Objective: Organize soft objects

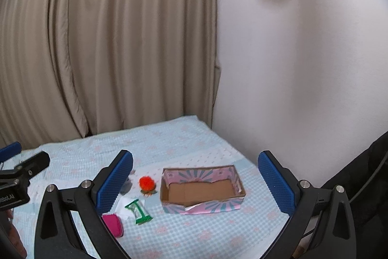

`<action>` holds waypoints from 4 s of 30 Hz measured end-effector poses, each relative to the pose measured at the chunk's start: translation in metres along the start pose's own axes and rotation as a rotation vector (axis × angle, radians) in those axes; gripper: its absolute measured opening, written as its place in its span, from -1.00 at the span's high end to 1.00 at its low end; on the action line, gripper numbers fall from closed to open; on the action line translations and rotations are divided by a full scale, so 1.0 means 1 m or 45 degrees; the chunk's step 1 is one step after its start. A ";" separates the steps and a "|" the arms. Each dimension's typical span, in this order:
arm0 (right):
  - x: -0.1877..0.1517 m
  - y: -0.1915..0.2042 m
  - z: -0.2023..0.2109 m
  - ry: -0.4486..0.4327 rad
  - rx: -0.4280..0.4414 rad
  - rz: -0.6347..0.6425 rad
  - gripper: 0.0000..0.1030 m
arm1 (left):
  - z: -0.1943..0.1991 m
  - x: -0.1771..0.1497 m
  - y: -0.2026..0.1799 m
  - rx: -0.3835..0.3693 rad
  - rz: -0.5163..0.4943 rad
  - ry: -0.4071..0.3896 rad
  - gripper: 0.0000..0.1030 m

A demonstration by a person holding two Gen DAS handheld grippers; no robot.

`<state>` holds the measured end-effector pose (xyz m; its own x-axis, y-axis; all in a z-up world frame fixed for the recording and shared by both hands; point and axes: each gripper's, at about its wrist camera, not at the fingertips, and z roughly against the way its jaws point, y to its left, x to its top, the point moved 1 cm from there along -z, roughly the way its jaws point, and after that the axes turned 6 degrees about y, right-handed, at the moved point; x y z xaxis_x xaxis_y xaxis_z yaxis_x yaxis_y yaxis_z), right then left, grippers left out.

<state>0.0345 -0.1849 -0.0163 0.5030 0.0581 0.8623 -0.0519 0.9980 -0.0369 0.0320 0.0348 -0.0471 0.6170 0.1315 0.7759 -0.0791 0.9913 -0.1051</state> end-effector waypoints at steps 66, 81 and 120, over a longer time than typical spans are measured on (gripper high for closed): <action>-0.244 0.173 -0.421 0.620 0.765 0.486 0.32 | -0.378 -0.242 0.107 0.427 0.550 0.511 0.11; -0.189 0.136 -0.332 0.577 0.641 0.277 0.33 | -0.284 -0.174 0.087 0.312 0.401 0.448 0.12; -0.039 -0.130 -0.400 0.725 0.485 0.223 0.33 | -0.403 0.009 -0.179 0.076 0.209 0.612 0.12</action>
<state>0.3668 -0.3068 -0.2468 0.8275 0.3254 0.4576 -0.4192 0.9002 0.1178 0.3678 -0.1426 -0.2718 0.8818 0.2831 0.3771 -0.2413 0.9580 -0.1549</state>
